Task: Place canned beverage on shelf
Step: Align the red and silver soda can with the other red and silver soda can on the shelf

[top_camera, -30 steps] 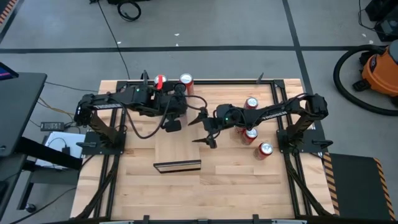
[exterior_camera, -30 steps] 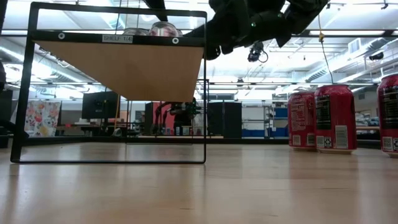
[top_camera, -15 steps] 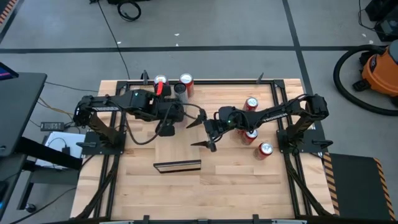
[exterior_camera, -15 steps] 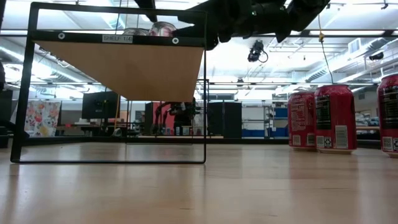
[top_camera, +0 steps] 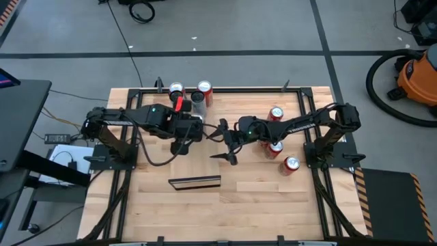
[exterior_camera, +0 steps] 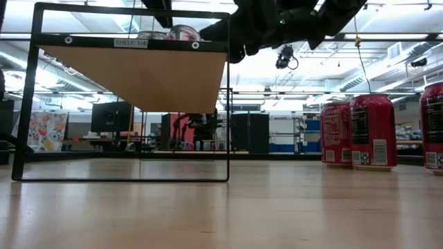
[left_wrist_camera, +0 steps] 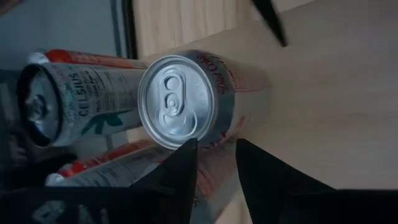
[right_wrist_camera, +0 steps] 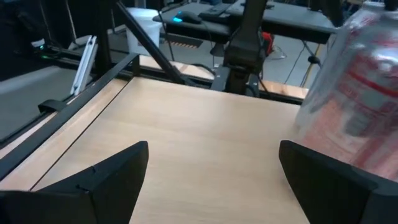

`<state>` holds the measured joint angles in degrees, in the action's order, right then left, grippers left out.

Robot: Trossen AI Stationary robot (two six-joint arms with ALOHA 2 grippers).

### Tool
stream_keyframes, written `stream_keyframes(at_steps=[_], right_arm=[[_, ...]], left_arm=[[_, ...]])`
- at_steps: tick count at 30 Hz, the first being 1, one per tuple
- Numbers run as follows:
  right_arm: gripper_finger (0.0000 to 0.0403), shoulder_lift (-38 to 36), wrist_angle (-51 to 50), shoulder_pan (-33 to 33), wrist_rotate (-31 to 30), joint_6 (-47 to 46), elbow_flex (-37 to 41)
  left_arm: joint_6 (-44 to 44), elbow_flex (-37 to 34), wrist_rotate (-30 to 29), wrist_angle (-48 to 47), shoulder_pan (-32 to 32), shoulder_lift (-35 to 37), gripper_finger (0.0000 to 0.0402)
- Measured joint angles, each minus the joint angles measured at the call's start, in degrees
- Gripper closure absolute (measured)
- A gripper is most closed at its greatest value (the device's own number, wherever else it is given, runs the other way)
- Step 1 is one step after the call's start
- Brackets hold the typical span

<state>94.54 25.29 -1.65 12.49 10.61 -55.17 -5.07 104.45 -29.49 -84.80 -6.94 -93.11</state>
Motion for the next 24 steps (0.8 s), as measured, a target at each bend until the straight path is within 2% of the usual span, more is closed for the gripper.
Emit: stream_keyframes(at_steps=[5,15,19,24], right_arm=[[0.0030,0.0,-1.1,0.0,0.0,0.0,0.0],[0.0030,-2.1,-5.7,0.0,-1.1,1.0,0.0],[0.0030,-5.9,-12.5,0.0,-5.1,2.8,0.0],[0.0030,-12.5,-25.8,-0.1,-12.9,4.0,0.0]], left_arm=[[-3.0,-1.7,-2.7,1.6,0.0,0.1,0.0281],[-2.2,-1.7,-1.6,4.1,0.0,0.1,0.0281],[-1.5,-1.5,-1.5,3.5,-0.6,0.3,0.0281],[2.3,0.9,-0.8,3.2,-3.4,0.5,0.0281]])
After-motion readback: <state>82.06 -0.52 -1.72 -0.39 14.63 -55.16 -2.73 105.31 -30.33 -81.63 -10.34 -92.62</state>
